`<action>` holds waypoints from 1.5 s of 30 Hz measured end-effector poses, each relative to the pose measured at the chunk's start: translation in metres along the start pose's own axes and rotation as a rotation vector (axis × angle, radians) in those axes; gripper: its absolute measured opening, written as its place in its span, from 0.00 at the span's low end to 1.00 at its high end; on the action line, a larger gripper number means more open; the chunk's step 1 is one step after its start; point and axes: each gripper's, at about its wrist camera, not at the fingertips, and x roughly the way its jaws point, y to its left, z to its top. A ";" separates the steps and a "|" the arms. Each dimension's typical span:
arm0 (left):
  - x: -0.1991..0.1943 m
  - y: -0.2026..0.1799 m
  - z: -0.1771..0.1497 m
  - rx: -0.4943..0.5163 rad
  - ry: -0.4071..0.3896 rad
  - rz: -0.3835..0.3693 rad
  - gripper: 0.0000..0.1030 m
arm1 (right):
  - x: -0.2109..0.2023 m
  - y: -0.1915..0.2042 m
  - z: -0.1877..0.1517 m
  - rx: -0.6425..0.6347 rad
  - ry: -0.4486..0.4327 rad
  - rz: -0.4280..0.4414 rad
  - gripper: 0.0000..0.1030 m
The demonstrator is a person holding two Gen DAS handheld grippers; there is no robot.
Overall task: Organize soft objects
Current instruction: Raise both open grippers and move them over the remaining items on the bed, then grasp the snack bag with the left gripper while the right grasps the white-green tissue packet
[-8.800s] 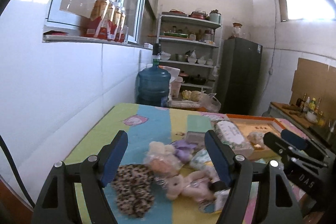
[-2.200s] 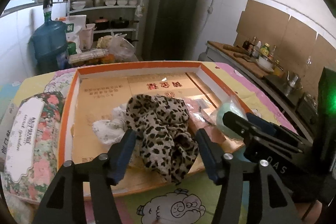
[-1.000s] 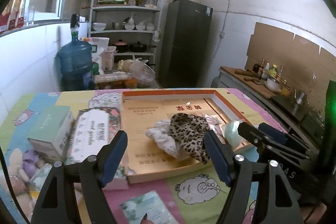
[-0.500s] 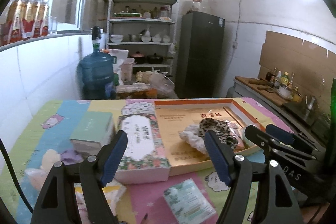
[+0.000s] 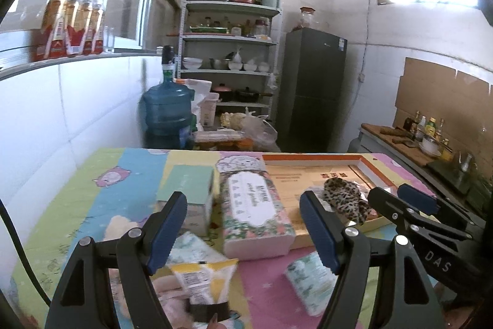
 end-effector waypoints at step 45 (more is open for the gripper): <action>-0.017 0.077 -0.073 -0.061 0.102 -0.015 0.73 | 0.048 0.046 -0.079 -0.040 0.238 -0.016 0.75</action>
